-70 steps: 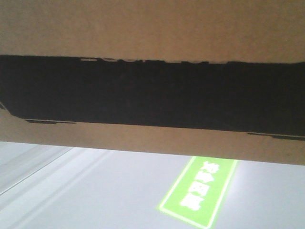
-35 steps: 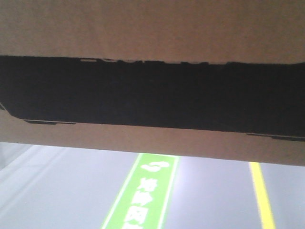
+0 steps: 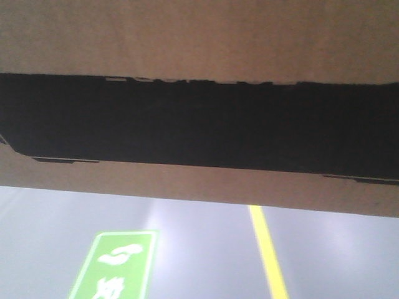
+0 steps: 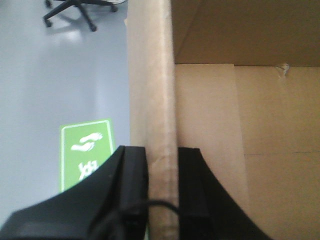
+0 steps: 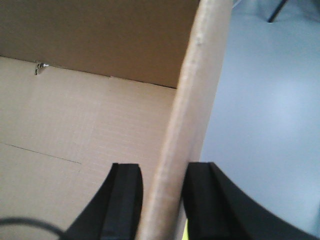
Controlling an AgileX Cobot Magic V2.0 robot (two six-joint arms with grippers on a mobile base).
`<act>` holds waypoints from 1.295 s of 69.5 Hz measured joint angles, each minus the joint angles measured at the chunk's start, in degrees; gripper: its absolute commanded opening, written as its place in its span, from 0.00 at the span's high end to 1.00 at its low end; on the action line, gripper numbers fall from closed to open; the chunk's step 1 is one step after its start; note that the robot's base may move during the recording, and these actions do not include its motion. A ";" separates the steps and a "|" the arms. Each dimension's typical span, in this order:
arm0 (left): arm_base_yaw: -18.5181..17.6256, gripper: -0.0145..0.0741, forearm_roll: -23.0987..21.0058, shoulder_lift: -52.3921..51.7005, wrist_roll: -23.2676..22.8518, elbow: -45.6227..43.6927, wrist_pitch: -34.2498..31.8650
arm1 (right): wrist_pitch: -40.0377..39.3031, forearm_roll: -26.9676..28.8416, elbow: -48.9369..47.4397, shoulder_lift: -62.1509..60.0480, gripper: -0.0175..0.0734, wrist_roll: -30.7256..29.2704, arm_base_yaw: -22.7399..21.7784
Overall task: Grab box from left shelf to table start
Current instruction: 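Carry the box with both grippers while driving along the aisle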
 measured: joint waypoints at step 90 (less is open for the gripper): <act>0.00 0.94 0.00 0.22 0.00 0.00 0.00 | 0.00 0.00 0.00 0.00 0.74 0.00 0.00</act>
